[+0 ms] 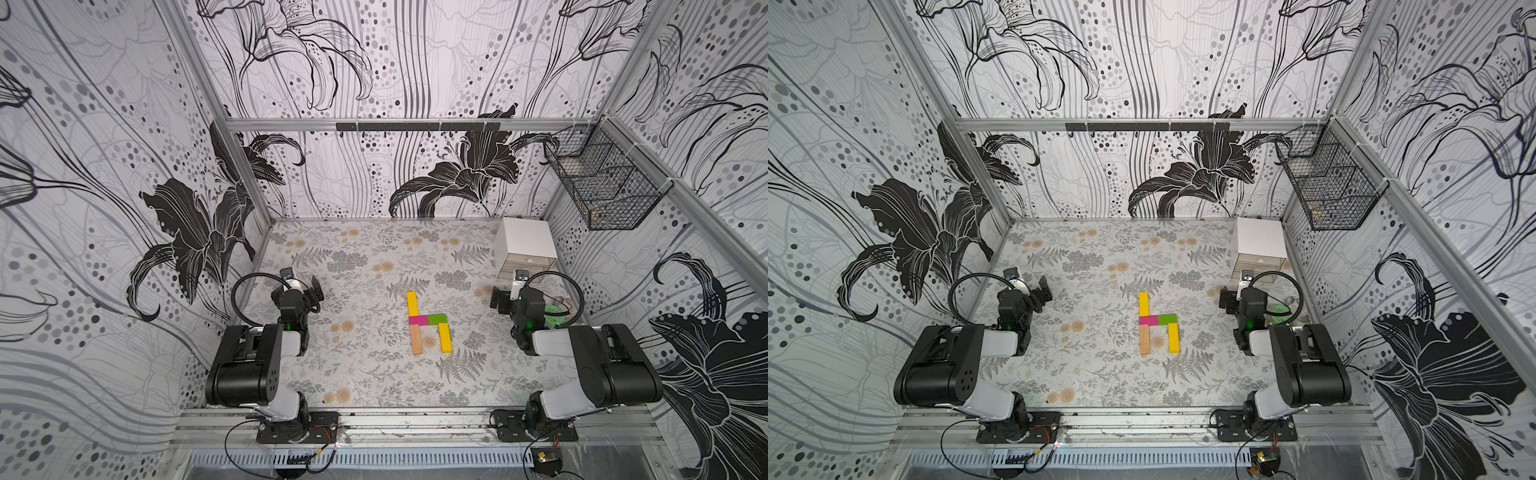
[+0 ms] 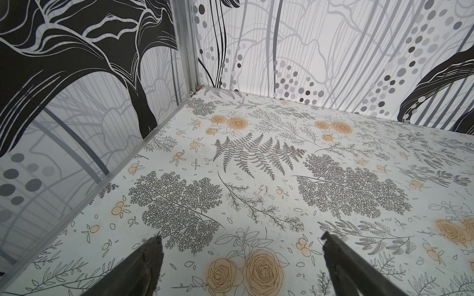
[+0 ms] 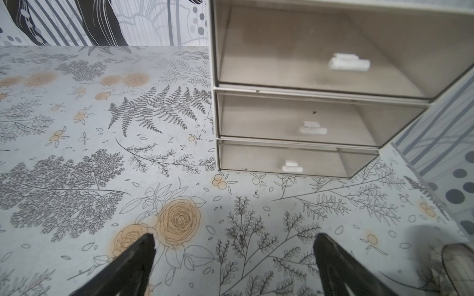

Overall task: Assemble the letter h with building blocks
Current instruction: Reset both arms

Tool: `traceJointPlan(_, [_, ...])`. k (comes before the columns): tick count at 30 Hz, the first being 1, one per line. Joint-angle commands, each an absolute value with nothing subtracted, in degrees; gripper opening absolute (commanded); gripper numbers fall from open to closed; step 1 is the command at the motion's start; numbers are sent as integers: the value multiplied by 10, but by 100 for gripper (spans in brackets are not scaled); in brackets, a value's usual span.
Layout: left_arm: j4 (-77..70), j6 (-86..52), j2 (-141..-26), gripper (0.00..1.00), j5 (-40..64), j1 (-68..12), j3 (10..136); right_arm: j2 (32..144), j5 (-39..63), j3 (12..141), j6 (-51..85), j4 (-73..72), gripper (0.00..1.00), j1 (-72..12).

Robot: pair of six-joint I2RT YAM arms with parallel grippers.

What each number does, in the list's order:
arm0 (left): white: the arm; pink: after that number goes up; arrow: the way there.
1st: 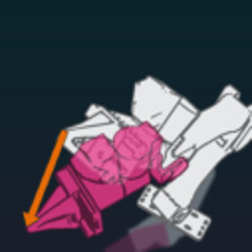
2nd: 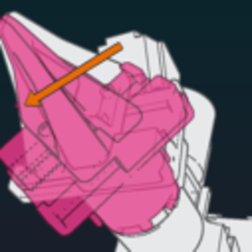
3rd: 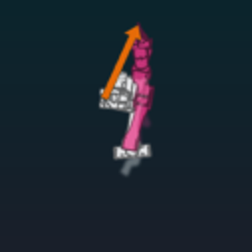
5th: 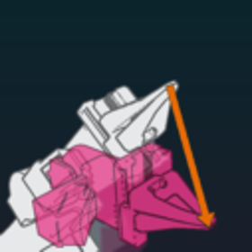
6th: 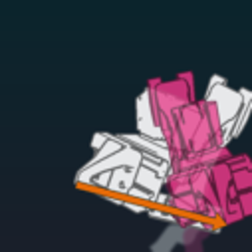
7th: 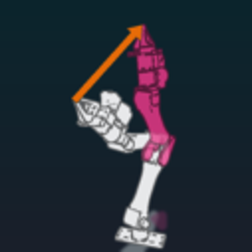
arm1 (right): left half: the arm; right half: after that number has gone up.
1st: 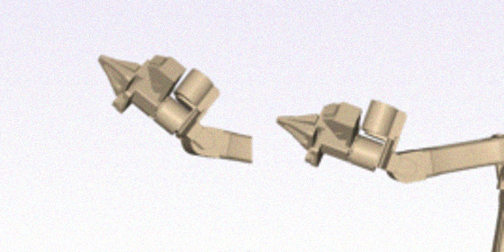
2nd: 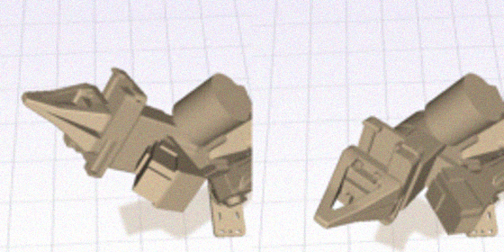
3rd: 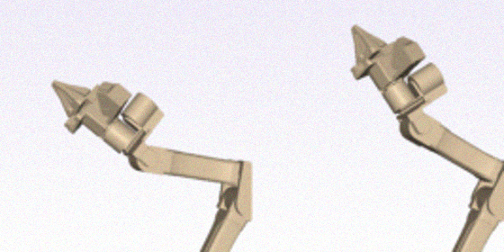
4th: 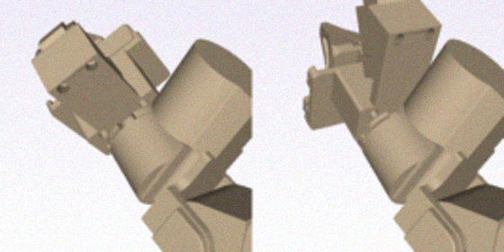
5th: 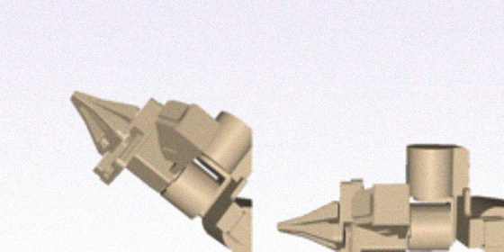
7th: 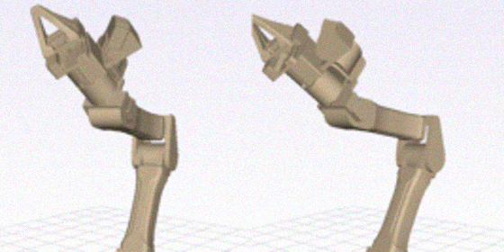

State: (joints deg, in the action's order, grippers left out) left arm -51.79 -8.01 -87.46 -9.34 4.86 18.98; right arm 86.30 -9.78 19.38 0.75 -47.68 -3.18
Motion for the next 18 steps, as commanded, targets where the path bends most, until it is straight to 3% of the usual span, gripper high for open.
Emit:
traceJointPlan(1, [-532,-68,-876,99,-90,47,199,859,-92,202,1,-492,99,-30])
traceJointPlan(18, [-534,-68,-877,99,-91,47,199,860,-91,203,1,-491,99,-31])
